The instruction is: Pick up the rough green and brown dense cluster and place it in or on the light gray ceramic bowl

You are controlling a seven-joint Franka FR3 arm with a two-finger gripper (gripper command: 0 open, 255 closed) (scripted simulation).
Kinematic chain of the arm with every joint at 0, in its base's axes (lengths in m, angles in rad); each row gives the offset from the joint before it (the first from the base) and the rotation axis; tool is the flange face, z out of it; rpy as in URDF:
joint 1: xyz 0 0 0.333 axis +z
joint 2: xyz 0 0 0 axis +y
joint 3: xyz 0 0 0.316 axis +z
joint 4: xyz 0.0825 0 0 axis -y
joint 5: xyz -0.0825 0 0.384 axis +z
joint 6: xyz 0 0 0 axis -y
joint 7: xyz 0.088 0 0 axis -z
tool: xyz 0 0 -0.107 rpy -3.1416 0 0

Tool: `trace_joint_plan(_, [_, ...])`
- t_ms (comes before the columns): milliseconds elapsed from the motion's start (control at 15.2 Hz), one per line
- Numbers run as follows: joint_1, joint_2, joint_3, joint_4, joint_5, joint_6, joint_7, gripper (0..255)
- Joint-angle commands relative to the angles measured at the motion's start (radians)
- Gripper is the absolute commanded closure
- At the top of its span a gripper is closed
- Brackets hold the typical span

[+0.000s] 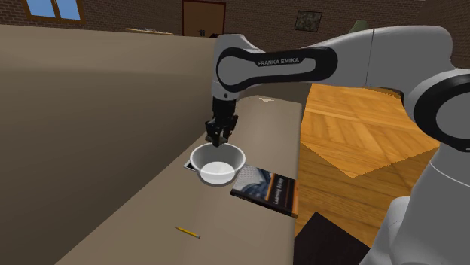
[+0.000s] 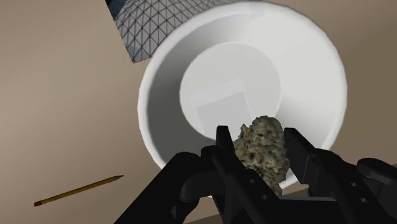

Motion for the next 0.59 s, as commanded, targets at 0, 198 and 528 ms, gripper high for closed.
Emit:
trace_joint_plan(0, [0.001, 0.003, 0.001, -0.024, 0.000, 0.027, 0.001, 255])
trace_joint_plan(198, [0.001, 0.007, 0.001, -0.059, 0.000, 0.067, 0.000, 255])
trace_joint_plan(528, [0.001, 0.011, 0.001, -0.088, 0.000, 0.100, 0.000, 255])
